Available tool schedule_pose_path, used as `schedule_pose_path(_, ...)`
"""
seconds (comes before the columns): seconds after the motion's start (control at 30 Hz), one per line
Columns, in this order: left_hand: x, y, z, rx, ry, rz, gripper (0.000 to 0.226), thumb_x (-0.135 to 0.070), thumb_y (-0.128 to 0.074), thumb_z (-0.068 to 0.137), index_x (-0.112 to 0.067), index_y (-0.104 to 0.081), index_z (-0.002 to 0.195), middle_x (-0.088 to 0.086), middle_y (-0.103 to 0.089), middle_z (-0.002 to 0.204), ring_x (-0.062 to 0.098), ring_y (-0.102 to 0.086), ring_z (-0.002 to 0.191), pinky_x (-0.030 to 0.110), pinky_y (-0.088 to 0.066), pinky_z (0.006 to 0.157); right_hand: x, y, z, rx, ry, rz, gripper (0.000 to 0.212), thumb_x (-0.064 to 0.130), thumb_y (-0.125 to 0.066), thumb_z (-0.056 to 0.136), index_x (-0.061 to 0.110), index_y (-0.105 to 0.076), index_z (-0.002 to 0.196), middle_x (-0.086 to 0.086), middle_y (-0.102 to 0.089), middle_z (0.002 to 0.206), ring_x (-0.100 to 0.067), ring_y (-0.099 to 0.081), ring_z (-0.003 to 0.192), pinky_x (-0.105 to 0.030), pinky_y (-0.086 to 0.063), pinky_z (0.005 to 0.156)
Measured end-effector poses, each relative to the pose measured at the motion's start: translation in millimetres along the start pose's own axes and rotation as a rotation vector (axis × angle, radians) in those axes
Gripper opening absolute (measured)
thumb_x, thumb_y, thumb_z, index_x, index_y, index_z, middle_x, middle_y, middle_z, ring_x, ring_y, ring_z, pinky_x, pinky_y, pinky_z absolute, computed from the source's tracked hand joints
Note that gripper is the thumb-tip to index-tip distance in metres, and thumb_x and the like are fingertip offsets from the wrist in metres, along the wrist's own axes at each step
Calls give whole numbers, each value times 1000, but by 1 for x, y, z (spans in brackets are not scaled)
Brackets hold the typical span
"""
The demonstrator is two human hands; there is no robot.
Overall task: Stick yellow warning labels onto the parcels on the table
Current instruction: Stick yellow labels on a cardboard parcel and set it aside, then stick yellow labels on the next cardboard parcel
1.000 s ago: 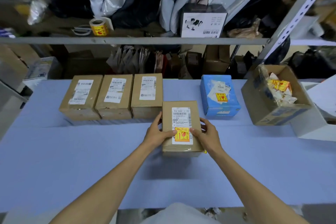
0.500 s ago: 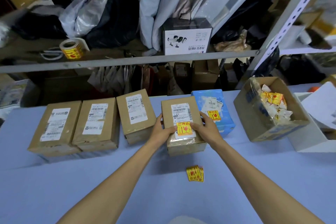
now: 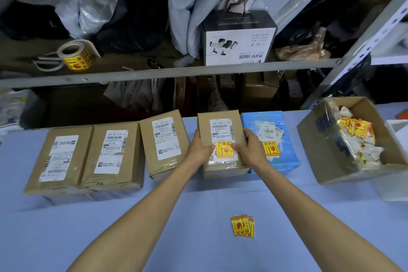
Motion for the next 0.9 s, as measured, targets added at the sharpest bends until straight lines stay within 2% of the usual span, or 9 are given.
schedule_pose_path(0.17,7,-4,11,10,26,18,57,-1,-59,88,-19,-35,136,3,-60,129,23,-58,116,46,-48,101,-2,-8,7,-11,1,-57,50,9,-62,89,5,-44,135,-11,-57,130,-28,-55,116,-31,-44,91)
schedule_pose_path(0.3,12,-4,23,10,39,77,71,-3,-58,89,-17,-20,148,5,-55,136,22,-55,120,42,-48,101,-5,-12,9,-4,-9,-66,48,9,-63,89,5,-45,133,-11,-58,129,-27,-56,116,-31,-45,90)
schedule_pose_path(0.4,13,-4,24,4,55,115,75,-5,-58,90,-17,-16,150,6,-51,140,22,-53,123,39,-47,102,-6,-13,10,-7,-11,-80,48,9,-63,89,3,-44,133,-11,-57,130,-28,-55,118,-30,-43,91)
schedule_pose_path(0.53,7,-3,17,-3,59,156,84,-6,-56,93,-16,2,153,4,-42,146,24,-46,131,34,-40,106,-6,-14,11,15,-15,-140,46,11,-63,90,4,-44,131,-11,-57,130,-28,-55,117,-29,-43,89)
schedule_pose_path(0.6,3,-1,16,-2,33,186,83,-6,-59,91,-14,-5,153,6,-46,144,24,-49,127,34,-43,104,-6,-14,14,17,-3,-215,40,15,-66,88,5,-48,122,-12,-60,125,-29,-57,113,-34,-46,88)
schedule_pose_path(0.67,-10,5,10,-17,-28,218,63,-6,-59,91,-10,-29,146,5,-52,138,22,-53,122,28,-45,97,-3,-14,17,5,13,-293,37,16,-69,84,6,-50,114,-14,-61,119,-30,-59,108,-40,-50,87)
schedule_pose_path(0.73,-23,18,2,-70,-76,253,45,-9,-54,94,-10,-43,137,6,-52,137,23,-52,122,25,-44,92,6,-17,15,4,71,-414,35,17,-69,82,9,-54,113,-14,-61,114,-30,-57,107,-40,-49,85)
schedule_pose_path(0.8,-29,36,-3,-126,-105,323,38,-12,-53,94,-9,-51,131,10,-49,138,25,-49,124,24,-42,88,15,-27,9,27,148,-576,39,16,-64,85,10,-55,122,-16,-56,117,-33,-49,117,-39,-45,90)
schedule_pose_path(0.9,-19,70,-12,-207,-73,462,35,-12,-55,89,-11,-54,125,12,-46,135,29,-48,124,29,-40,98,28,-39,-4,17,236,-867,39,18,-60,86,10,-54,124,-19,-41,135,-40,-28,134,-45,-36,104)
Point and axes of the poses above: each hand's wrist, its own z-axis towards the middle knuckle, its own y-axis out of the back of the hand, x = y × z, the point moved 7 cm from there along z, towards the middle knuckle
